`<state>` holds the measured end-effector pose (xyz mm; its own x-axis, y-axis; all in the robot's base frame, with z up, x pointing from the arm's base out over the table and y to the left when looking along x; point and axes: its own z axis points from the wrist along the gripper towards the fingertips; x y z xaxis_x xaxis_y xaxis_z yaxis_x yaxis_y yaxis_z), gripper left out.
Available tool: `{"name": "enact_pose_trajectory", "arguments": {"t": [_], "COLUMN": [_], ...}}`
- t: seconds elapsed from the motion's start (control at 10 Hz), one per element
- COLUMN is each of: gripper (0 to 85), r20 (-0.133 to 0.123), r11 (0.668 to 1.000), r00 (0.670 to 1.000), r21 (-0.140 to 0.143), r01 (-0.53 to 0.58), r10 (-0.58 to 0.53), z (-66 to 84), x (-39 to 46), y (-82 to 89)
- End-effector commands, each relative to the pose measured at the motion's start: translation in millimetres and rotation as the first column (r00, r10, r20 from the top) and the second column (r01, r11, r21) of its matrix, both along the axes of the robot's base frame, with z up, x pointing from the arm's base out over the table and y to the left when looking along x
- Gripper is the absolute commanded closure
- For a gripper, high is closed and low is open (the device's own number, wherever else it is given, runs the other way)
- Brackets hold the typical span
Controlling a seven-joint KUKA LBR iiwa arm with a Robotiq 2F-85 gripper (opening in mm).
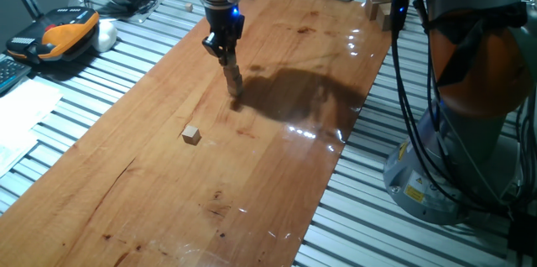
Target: Stack the blocks in a vertical line of five
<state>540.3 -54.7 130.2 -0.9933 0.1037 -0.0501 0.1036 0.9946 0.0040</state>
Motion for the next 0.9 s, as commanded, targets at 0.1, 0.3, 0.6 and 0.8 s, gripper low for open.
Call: {"name": "enact_pose_trajectory", "arguments": {"t": [0.1, 0.3, 0.6, 0.8], "gripper": [85.0, 85.0, 85.0, 85.0], "r20": [0.0, 0.003, 0.003, 0.005], "r11": [1.0, 1.0, 1.0, 1.0], "r00": [1.0, 1.0, 1.0, 1.0], "r21": [0.001, 0.002, -0.001, -0.001], "r01": [0.001, 0.001, 0.001, 0.001], "r10": [-0.001, -0.001, -0.001, -0.001], "z": [-1.5, -3.7, -4.2, -4.7], "x": [-0.4, -0.4, -0.4, -0.7], "y": [-1.0, -1.1, -1.4, -2.1]}}
